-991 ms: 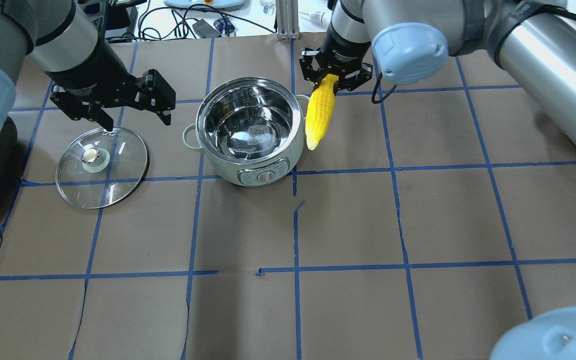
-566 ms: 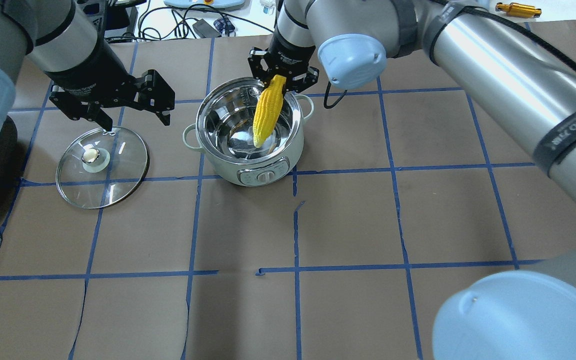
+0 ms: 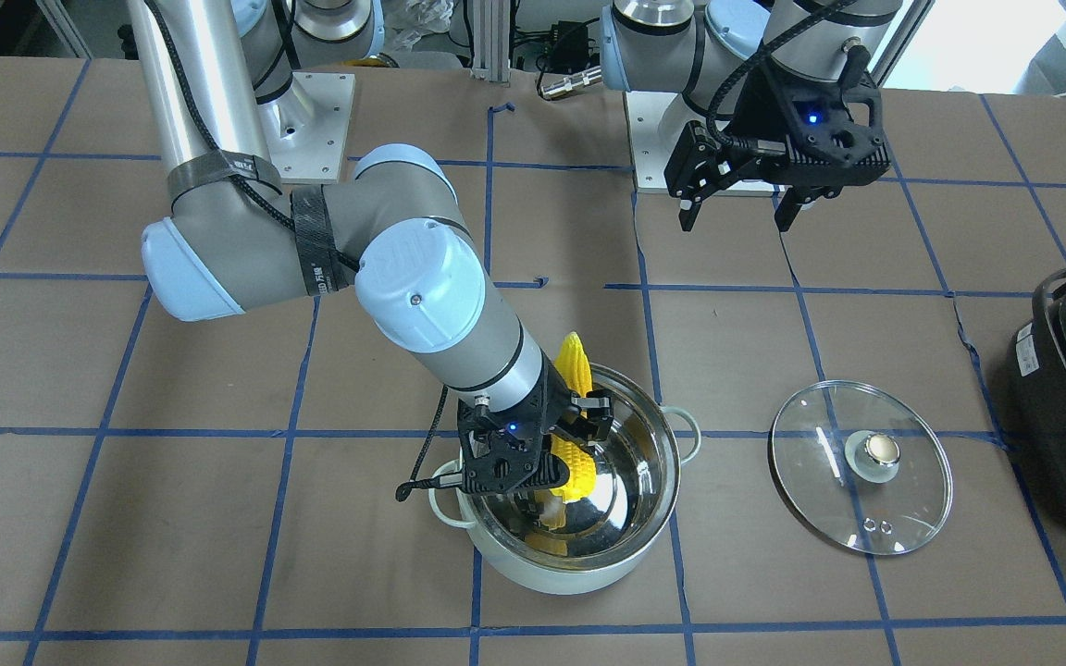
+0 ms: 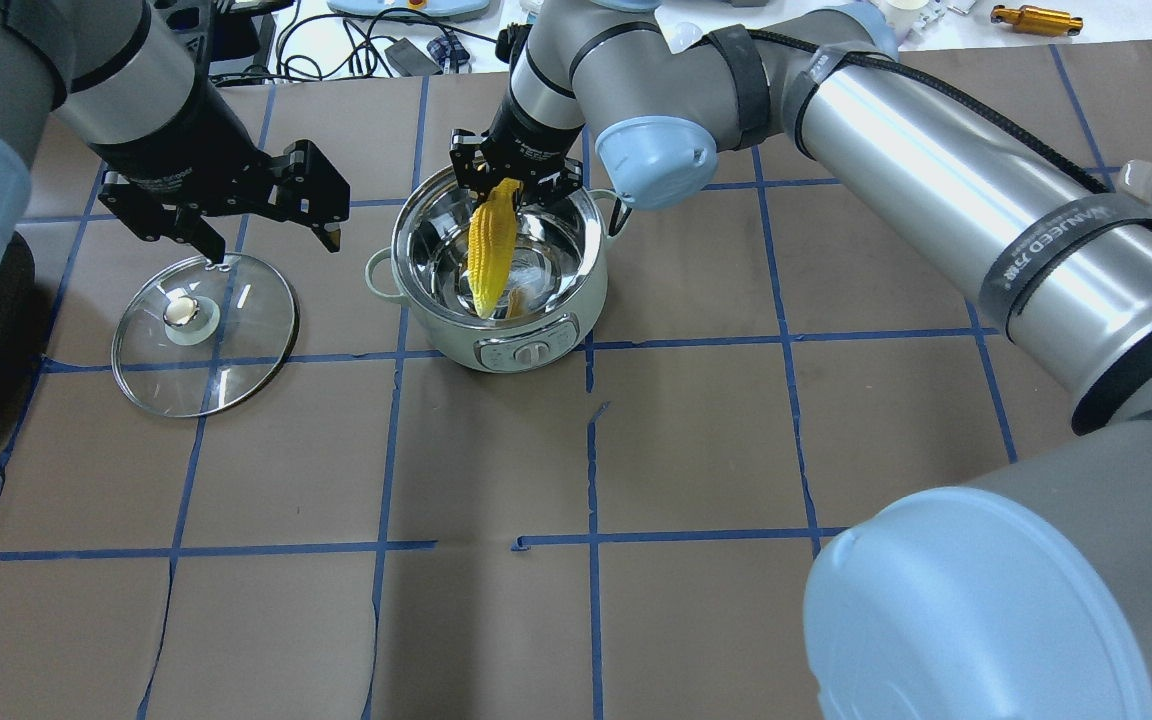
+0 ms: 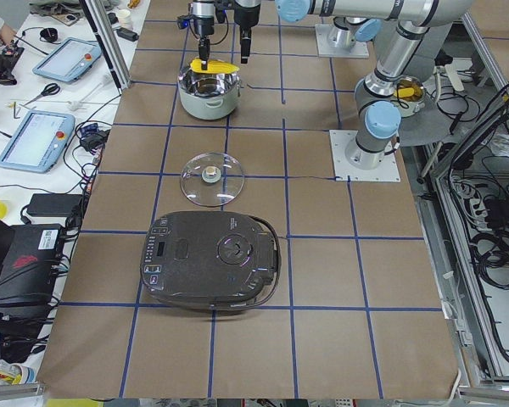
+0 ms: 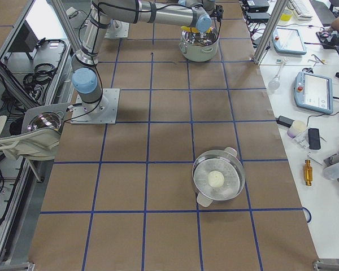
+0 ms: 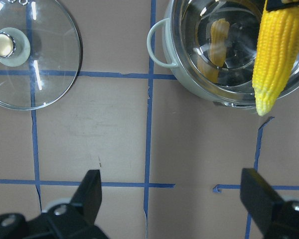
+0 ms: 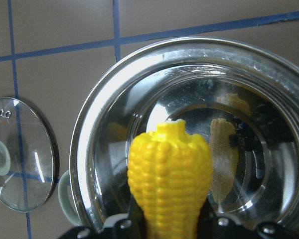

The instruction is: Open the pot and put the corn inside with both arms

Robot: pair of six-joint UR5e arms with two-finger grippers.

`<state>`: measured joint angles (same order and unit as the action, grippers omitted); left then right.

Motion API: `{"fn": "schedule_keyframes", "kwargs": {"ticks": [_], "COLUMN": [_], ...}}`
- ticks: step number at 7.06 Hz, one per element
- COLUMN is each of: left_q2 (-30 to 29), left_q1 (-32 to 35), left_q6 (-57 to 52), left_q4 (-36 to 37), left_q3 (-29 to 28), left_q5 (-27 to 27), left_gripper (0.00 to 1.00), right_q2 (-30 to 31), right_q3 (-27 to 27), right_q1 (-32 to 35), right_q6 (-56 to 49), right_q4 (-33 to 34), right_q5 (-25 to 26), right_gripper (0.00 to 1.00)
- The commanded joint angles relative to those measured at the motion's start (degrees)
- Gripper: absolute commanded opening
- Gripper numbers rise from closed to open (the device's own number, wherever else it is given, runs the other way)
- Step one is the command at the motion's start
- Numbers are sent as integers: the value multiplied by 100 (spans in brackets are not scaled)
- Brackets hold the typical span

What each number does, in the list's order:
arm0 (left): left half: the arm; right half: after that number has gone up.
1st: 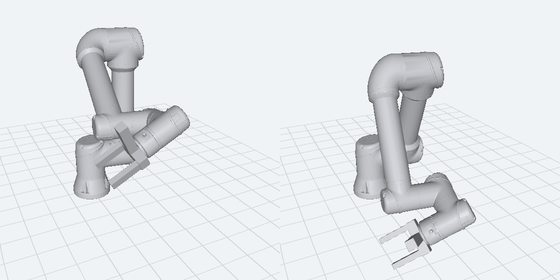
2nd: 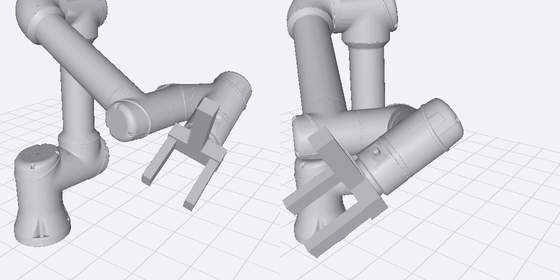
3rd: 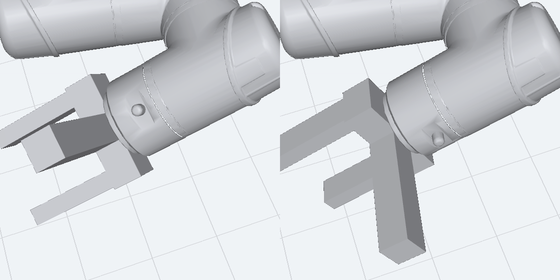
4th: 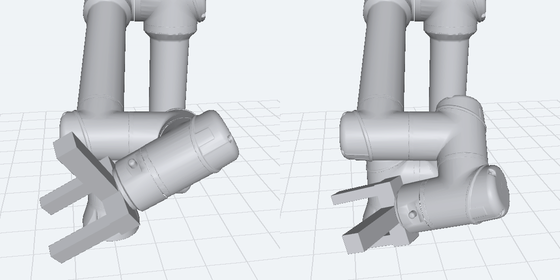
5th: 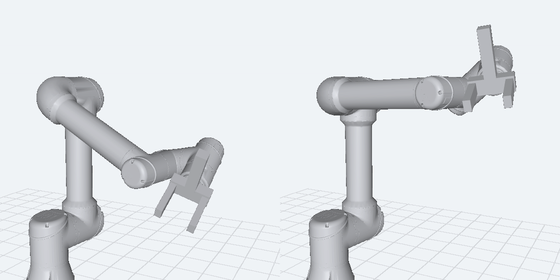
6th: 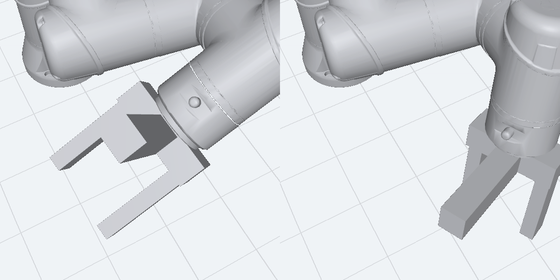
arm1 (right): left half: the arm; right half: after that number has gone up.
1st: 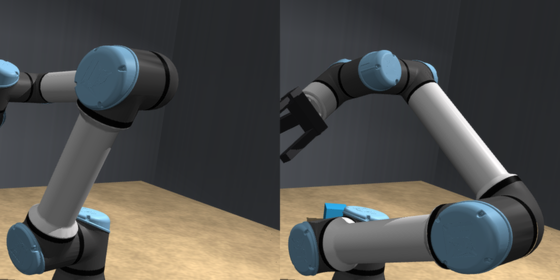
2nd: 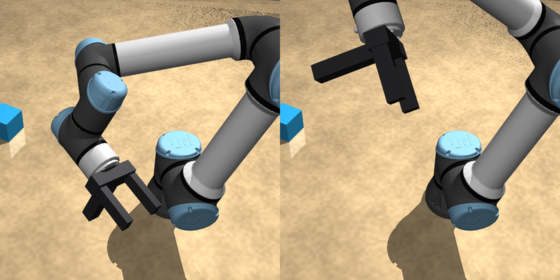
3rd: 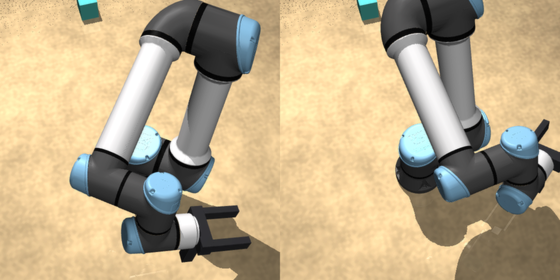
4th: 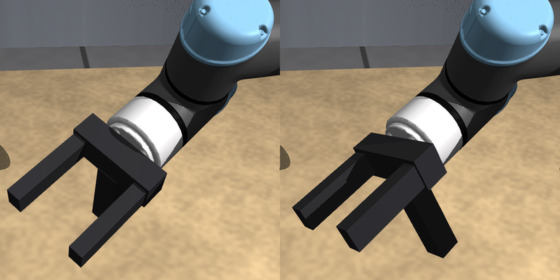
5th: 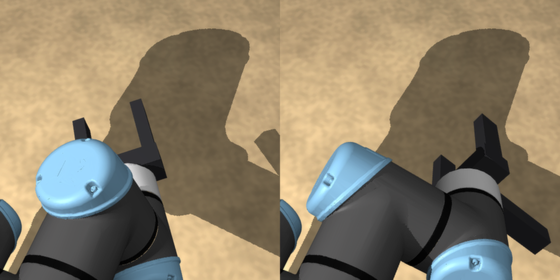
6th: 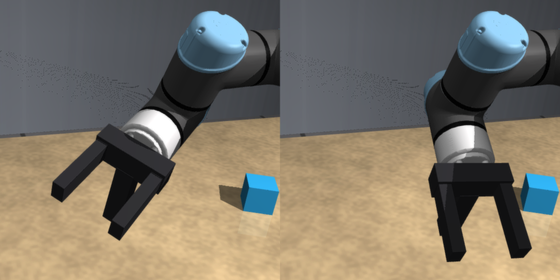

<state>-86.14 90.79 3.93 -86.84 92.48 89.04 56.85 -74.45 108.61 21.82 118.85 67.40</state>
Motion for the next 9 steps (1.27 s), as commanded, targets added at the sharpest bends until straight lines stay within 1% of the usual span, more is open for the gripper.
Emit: {"fn": "schedule_keyframes", "kwargs": {"ticks": [1, 2, 4, 5, 6, 7, 8, 9], "left_q2": [0, 0, 0, 18, 27, 18, -17, -17], "left_q1": [0, 0, 17, 17, 17, 17, 17, 17], "left_q6": [2, 2, -7, -7, -7, 2, -7, -7], "left_q4": [-8, 1, -26, -17, -8, 18, 53, 45], "left_q3": [7, 7, 15, 76, 94, 94, 103, 94], "left_q5": [0, 0, 0, 0, 0, -9, -9, 0], "left_gripper": [100, 100, 100, 100, 100, 100, 100, 100], "right_q2": [-130, -113, 96, 385, 666, 1035, 1491, 1835], "right_q3": [1, 10, 19, -51, -60, -61, -61, -78], "right_q1": [3, 3, -6, -93, -225, -478, -690, -883], "right_q6": [-64, -46, 7, -37, -64, -81, -386, -807], "right_q4": [112, 104, 8, -289, -866, -1550, -2393, -2993], "right_q5": [62, 97, 115, 263, 621, 1130, 1474, 1817], "right_gripper": [91, 100, 100, 100, 100, 100, 100, 100]}}
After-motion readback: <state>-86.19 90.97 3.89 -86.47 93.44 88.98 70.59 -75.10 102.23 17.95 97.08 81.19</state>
